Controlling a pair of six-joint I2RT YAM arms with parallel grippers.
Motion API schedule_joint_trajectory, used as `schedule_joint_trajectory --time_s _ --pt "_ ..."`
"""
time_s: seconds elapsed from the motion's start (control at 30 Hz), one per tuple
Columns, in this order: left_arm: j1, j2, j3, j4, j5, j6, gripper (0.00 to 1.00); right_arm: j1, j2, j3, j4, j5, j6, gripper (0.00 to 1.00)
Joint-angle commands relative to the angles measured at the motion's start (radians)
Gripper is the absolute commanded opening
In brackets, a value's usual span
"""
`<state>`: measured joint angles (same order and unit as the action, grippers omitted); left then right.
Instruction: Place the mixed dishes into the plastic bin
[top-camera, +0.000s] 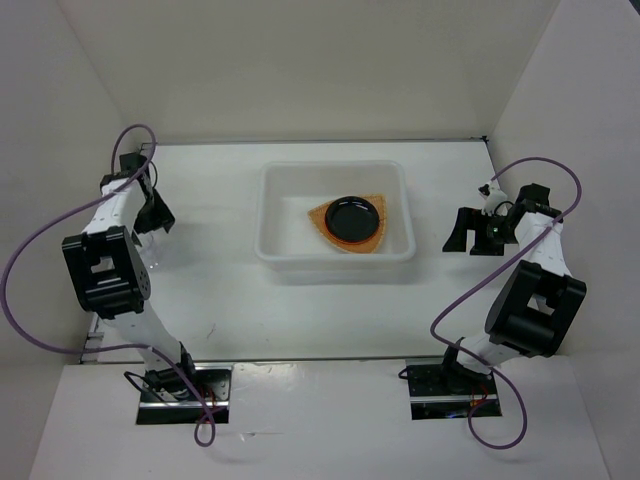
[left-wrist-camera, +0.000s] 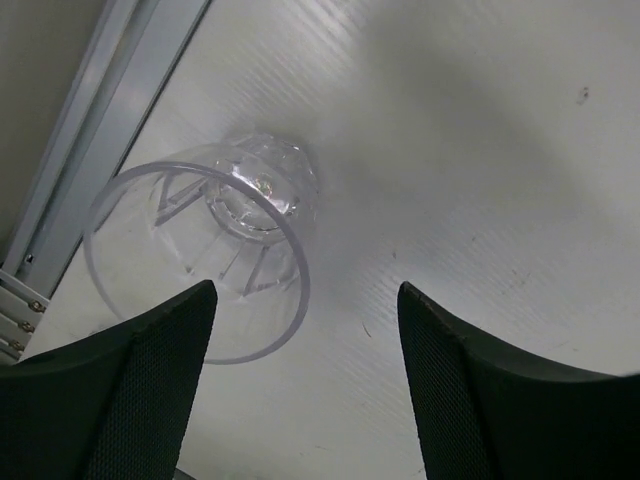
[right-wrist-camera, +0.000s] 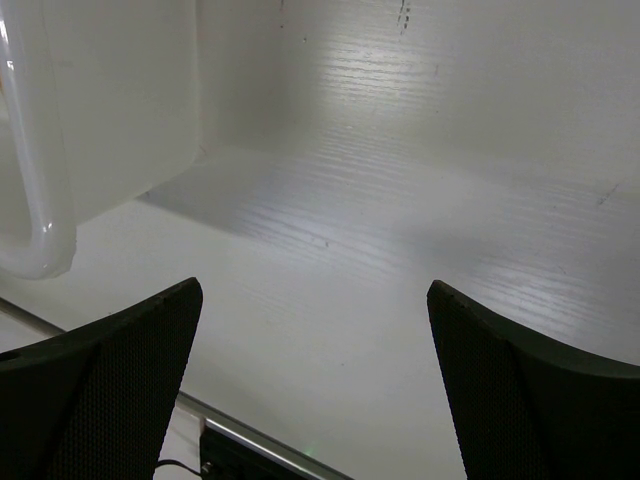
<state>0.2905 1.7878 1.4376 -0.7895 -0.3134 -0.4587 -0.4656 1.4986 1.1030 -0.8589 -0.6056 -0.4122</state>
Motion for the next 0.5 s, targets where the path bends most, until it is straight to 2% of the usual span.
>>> schedule_joint_trajectory --time_s 0.0,0.07,0.1,0.13,0.17,0.2,0.37,0.47 --pt "0.006 0.018 -0.028 0.045 0.010 0.031 0.78 -0.008 0.002 -0.002 0.014 0.012 0.006 0.98" --pt "0.006 0.028 -0.028 0.055 0.019 0.031 0.73 -0.008 0.002 -0.002 0.023 0.012 0.015 0.98" --pt "0.006 0.042 -0.028 0.055 0.031 0.031 0.62 -0.008 0.002 -0.002 0.023 0.021 0.015 0.98" --pt "0.006 0.042 -0.028 0.055 0.031 0.031 0.49 -0.008 0.002 -0.002 0.023 0.021 0.015 0.98" --pt "0.006 0.054 -0.028 0.055 0.031 0.031 0.31 -0.008 0.002 -0.002 0.023 0.021 0.015 0.98" --pt "0.006 0.055 -0.028 0.055 0.045 0.031 0.02 -0.008 0.002 -0.002 0.023 0.021 0.015 0.98" --pt "0.006 0.015 0.050 0.042 0.086 -0.012 0.00 -0.008 -0.017 -0.002 0.032 0.030 0.024 0.98" --pt "0.006 -0.089 0.113 0.094 0.192 -0.087 0.00 -0.008 -0.027 -0.002 0.032 0.030 0.024 0.98"
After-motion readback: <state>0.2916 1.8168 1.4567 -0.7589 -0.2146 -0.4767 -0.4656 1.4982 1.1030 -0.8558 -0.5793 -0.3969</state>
